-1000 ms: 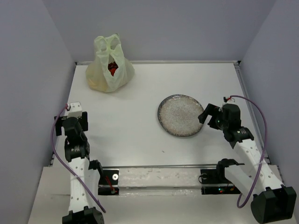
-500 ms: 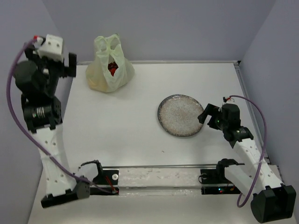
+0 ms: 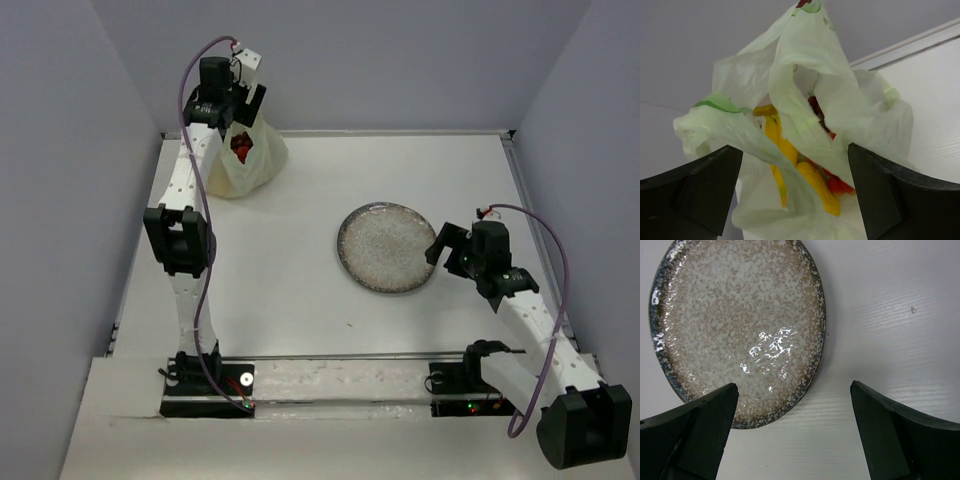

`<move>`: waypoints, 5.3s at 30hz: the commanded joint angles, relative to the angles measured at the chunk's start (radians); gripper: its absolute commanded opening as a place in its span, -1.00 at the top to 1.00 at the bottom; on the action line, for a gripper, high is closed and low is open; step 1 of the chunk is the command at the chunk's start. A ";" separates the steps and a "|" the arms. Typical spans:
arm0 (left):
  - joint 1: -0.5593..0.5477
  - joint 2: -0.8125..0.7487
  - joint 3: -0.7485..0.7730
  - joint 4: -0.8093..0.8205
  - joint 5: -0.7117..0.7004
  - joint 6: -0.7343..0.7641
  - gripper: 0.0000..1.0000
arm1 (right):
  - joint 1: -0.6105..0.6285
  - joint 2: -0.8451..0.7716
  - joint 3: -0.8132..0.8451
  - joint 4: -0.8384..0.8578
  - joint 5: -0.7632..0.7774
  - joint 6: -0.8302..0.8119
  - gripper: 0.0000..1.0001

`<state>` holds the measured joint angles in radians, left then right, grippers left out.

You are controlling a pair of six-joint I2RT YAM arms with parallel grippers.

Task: Take the fake fruits out of the plastic bag

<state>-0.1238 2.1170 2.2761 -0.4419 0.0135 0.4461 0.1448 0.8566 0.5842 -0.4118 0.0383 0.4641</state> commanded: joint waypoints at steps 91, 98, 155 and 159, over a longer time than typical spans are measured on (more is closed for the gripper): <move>-0.206 -0.943 -1.040 0.151 -0.083 0.002 0.02 | 0.610 1.023 1.057 0.418 -0.106 -0.065 -0.18; -0.172 -1.046 -1.121 0.065 -0.135 0.095 1.00 | 0.601 0.886 0.865 0.364 0.193 -0.035 0.88; -0.050 -1.355 -1.446 -0.182 -0.018 0.259 0.62 | 0.953 1.007 0.632 0.332 0.144 -0.269 0.28; -0.051 -1.332 -1.484 -0.212 -0.052 0.312 0.50 | 0.963 0.966 0.551 0.337 0.236 -0.206 0.14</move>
<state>-0.1791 0.7704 0.8230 -0.6437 0.0113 0.7246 1.1057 1.8843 1.1858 -0.0742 0.1211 0.2501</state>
